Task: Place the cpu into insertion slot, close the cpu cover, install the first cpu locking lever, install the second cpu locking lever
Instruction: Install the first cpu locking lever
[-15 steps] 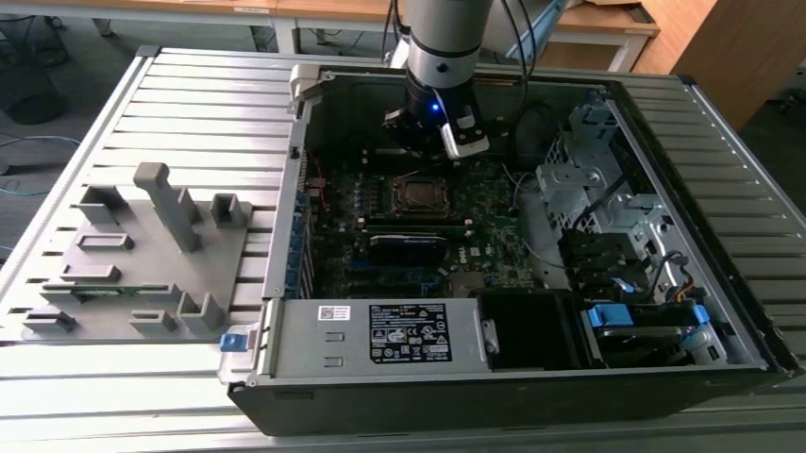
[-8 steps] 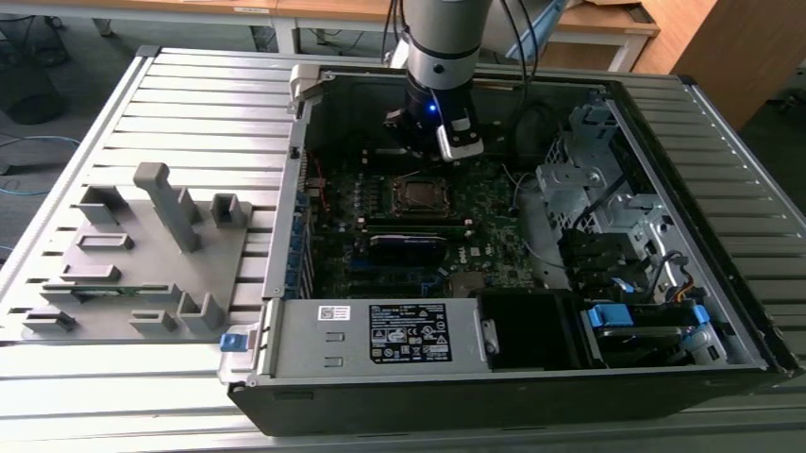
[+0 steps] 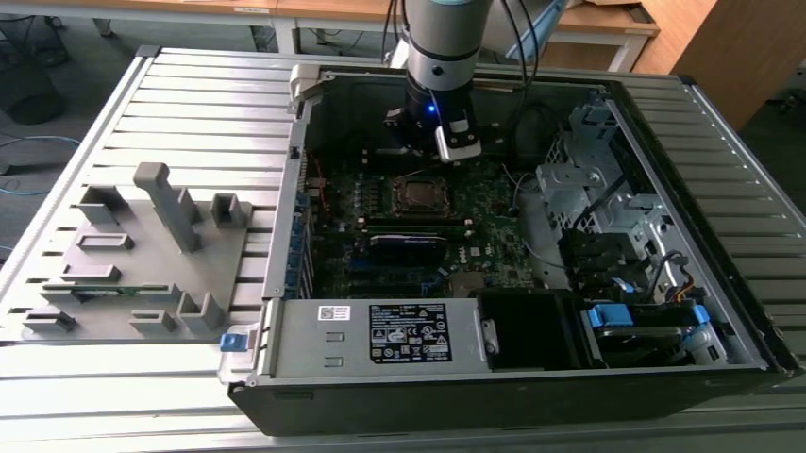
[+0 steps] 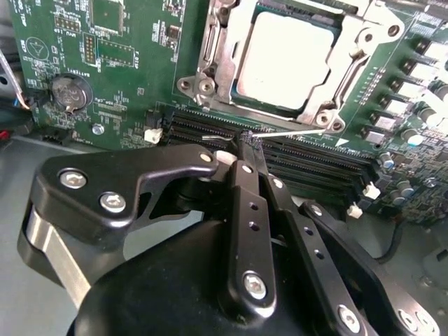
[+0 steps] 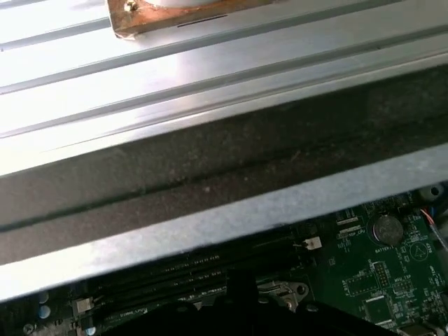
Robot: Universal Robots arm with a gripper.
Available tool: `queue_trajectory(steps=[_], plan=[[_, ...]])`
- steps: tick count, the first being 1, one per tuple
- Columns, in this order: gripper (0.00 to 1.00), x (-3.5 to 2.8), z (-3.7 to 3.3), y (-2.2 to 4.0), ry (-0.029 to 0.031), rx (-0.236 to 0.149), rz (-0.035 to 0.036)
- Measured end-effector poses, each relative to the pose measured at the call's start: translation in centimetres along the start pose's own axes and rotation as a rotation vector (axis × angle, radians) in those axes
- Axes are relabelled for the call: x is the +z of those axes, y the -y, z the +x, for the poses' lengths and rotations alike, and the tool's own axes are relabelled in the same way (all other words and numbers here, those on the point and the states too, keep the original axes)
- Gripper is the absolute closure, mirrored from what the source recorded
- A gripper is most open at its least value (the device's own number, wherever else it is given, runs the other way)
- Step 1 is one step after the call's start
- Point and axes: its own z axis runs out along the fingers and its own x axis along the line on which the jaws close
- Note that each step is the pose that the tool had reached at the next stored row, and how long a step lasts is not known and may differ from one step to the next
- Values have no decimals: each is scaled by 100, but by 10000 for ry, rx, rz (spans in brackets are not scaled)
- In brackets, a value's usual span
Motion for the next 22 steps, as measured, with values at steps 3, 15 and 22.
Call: queue_trajectory(steps=[3, 15, 22], plan=[[89, -1, -2, 7, 1, -1, -31], [89, -4, 4, 59, 359, -69, -467], [89, -3, 48, 90, 460, -89, -688]])
